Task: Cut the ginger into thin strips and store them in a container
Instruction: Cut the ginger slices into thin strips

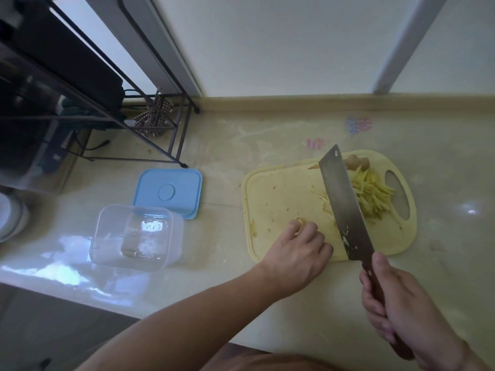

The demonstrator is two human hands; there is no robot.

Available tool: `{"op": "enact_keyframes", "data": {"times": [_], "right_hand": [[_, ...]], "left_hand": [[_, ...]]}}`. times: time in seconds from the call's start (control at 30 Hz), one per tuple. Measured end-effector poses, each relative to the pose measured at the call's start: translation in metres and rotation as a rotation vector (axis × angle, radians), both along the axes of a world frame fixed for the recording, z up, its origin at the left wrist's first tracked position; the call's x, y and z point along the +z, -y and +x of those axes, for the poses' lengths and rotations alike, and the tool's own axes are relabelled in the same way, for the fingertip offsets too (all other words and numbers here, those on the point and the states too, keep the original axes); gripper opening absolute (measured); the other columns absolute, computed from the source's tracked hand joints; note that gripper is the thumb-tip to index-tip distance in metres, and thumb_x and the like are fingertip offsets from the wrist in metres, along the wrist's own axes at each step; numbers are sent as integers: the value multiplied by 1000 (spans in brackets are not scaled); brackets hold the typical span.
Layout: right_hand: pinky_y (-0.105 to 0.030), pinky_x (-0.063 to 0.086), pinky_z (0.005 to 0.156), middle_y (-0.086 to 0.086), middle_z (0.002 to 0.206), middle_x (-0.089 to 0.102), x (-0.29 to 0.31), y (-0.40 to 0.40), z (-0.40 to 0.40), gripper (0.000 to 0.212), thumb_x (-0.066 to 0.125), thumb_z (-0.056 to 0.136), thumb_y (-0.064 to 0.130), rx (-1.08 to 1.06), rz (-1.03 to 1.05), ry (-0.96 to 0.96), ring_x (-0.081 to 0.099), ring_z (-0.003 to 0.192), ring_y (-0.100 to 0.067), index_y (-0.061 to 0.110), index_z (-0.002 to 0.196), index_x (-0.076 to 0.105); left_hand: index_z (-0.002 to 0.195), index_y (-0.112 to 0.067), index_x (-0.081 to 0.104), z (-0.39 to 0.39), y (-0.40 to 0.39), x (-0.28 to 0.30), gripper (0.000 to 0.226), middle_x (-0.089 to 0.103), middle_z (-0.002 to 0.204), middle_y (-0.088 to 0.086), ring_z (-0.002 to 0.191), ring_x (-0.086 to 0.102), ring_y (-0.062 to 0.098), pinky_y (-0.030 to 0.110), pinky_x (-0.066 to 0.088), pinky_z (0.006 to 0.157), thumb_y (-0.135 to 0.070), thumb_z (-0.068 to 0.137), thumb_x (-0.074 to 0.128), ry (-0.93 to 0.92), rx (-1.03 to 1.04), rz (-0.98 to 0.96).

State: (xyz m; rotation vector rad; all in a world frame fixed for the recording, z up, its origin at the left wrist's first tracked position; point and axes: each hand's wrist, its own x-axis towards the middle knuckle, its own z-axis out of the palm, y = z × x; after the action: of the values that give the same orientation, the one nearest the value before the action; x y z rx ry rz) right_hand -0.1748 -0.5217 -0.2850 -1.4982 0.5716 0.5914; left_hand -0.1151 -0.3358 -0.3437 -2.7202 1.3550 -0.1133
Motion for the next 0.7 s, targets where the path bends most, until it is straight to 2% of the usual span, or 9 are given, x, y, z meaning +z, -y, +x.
{"op": "enact_keyframes", "data": {"times": [0.17, 0.27, 0.4, 0.5, 0.63, 0.7], "right_hand": [[-18, 31, 41, -8, 50, 32, -1, 2, -3, 84, 56, 45, 105, -3, 15, -14, 27, 37, -15, 23, 56, 48], [-19, 30, 42, -8, 51, 33, -1, 2, -4, 83, 55, 45, 105, 0, 17, -16, 27, 37, -15, 23, 56, 49], [-18, 29, 41, -8, 52, 32, -1, 4, -5, 86, 58, 45, 104, -7, 40, -28, 26, 38, -15, 20, 59, 48], [-19, 28, 41, -8, 51, 33, -1, 7, -6, 85, 60, 44, 103, -9, 49, -35, 26, 38, -15, 20, 59, 48], [-18, 27, 41, -7, 51, 33, 1, 6, -5, 81, 60, 44, 103, 6, 66, -59, 25, 38, -15, 24, 58, 49], [-18, 27, 40, -5, 51, 34, 2, 4, -4, 80, 60, 44, 102, 27, 65, -79, 25, 38, -15, 24, 59, 49]], "left_hand": [[88, -13, 60, -8, -5, -4, 12, 57, 85, 5, 89, 51, 26, 40, 32, 80, -21, 95, 55, -38, 66, -163], [85, -13, 59, -12, -7, -6, 9, 56, 81, 3, 83, 51, 25, 39, 31, 77, -12, 94, 61, -58, 87, -220], [87, -14, 63, -18, -8, -8, 15, 58, 81, 2, 75, 50, 23, 37, 32, 75, -5, 95, 53, -62, 70, -257], [90, -15, 67, -20, -8, -9, 12, 64, 85, 0, 78, 54, 23, 37, 32, 73, -6, 93, 58, -85, 105, -339], [90, -19, 71, -2, -11, -2, 10, 70, 84, -8, 85, 59, 18, 36, 33, 74, -11, 84, 70, -194, 436, -635], [92, -20, 73, 14, -15, -2, 10, 71, 83, -11, 85, 59, 16, 35, 34, 76, -14, 85, 68, -233, 545, -682]]}}
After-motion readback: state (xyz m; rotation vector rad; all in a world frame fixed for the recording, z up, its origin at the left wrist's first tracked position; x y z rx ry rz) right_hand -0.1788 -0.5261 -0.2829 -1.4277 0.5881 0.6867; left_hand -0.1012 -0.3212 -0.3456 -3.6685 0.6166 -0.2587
